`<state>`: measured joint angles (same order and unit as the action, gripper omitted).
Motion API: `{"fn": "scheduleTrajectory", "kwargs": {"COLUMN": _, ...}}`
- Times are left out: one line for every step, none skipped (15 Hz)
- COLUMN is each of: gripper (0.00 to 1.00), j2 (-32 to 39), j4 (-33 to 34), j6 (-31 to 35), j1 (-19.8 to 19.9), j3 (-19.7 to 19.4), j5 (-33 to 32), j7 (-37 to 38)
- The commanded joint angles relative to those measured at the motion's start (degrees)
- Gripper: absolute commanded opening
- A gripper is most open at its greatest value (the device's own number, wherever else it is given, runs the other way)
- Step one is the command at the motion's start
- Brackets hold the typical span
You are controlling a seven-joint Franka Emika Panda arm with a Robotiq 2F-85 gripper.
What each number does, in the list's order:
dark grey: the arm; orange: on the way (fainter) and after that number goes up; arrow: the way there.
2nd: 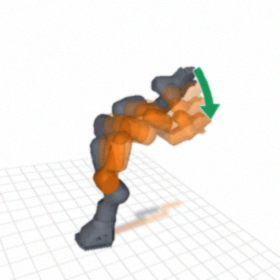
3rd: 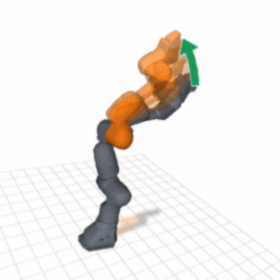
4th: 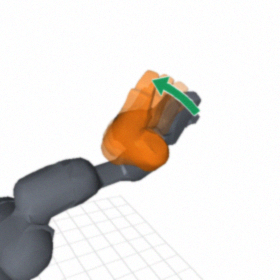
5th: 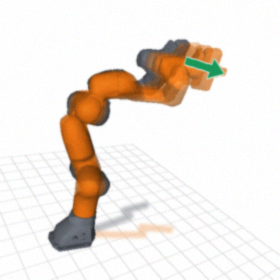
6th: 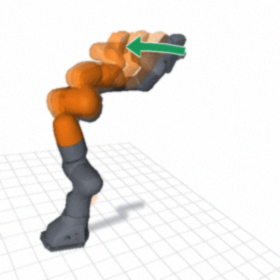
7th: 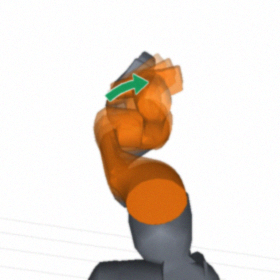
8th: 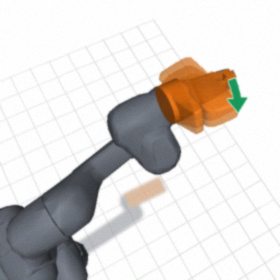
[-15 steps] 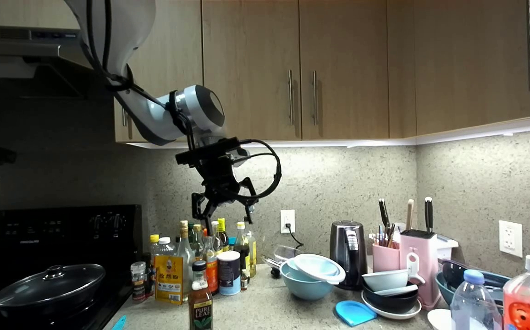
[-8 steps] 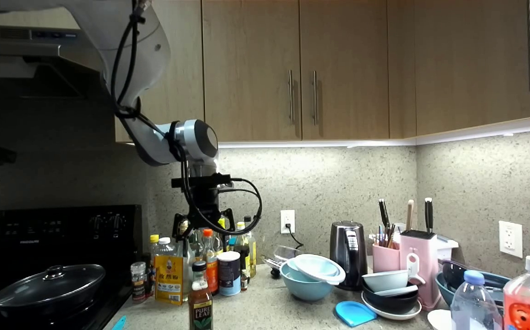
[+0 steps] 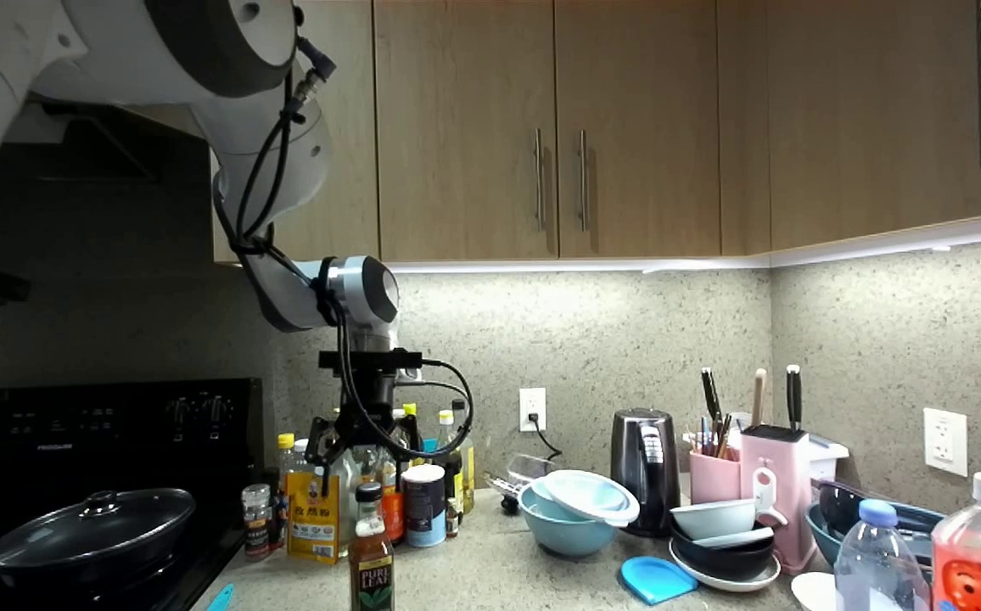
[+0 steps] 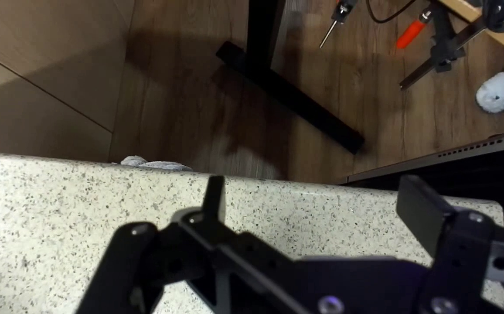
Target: Lay the bottle with the black cap down.
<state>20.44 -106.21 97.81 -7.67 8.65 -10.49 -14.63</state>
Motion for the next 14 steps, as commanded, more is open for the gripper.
{"fn": "scheduleTrajectory", "kwargs": {"gripper": 1.0, "j2": 0.3, "j4": 0.5, "j6": -0.4, "j1": -0.1, "j3": -0.1, "j5": 0.0, "j7": 0.0}}
{"fn": "scheduleTrajectory", "kwargs": {"gripper": 1.0, "j2": 1.4, "j4": 0.7, "j6": 2.7, "j1": 0.3, "j3": 0.1, "j5": 1.1, "j7": -0.7}}
{"fn": "scheduleTrajectory", "kwargs": {"gripper": 1.0, "j2": 2.0, "j4": 0.9, "j6": 5.3, "j1": 0.4, "j3": 0.3, "j5": 1.3, "j7": -1.2}}
{"fn": "scheduleTrajectory", "kwargs": {"gripper": 1.0, "j2": 3.4, "j4": 1.6, "j6": 8.4, "j1": 0.6, "j3": 0.5, "j5": 1.8, "j7": -2.1}}
{"fn": "scheduleTrajectory", "kwargs": {"gripper": 1.0, "j2": 4.5, "j4": 2.3, "j6": 10.6, "j1": 0.8, "j3": 0.6, "j5": 2.7, "j7": -2.6}}
{"fn": "scheduleTrajectory", "kwargs": {"gripper": 1.0, "j2": 5.7, "j4": 3.1, "j6": 13.1, "j1": 1.0, "j3": 0.8, "j5": 3.4, "j7": -3.4}}
{"fn": "scheduleTrajectory", "kwargs": {"gripper": 1.0, "j2": 6.7, "j4": 3.9, "j6": 14.8, "j1": 1.1, "j3": 1.0, "j5": 4.2, "j7": -4.1}}
{"fn": "scheduleTrajectory", "kwargs": {"gripper": 1.0, "j2": 7.4, "j4": 4.7, "j6": 15.7, "j1": 1.2, "j3": 1.2, "j5": 5.1, "j7": -4.7}}
{"fn": "scheduleTrajectory", "kwargs": {"gripper": 1.0, "j2": 8.1, "j4": 5.3, "j6": 16.5, "j1": 1.3, "j3": 1.4, "j5": 5.7, "j7": -5.3}}
{"fn": "scheduleTrajectory", "kwargs": {"gripper": 1.0, "j2": 8.6, "j4": 5.8, "j6": 16.6, "j1": 1.1, "j3": 1.5, "j5": 6.0, "j7": -5.6}}
{"fn": "scheduleTrajectory", "kwargs": {"gripper": 1.0, "j2": 8.9, "j4": 6.4, "j6": 15.7, "j1": 1.2, "j3": 1.7, "j5": 6.5, "j7": -6.3}}
{"fn": "scheduleTrajectory", "kwargs": {"gripper": 1.0, "j2": 8.4, "j4": 5.5, "j6": 15.5, "j1": 0.1, "j3": 0.7, "j5": 4.5, "j7": -3.5}}
{"fn": "scheduleTrajectory", "kwargs": {"gripper": 1.0, "j2": 8.8, "j4": 6.1, "j6": 15.5, "j1": 0.1, "j3": 0.8, "j5": 4.8, "j7": -3.8}}
{"fn": "scheduleTrajectory", "kwargs": {"gripper": 1.0, "j2": 9.0, "j4": 6.4, "j6": 15.5, "j1": 0.1, "j3": 0.9, "j5": 4.9, "j7": -3.9}}
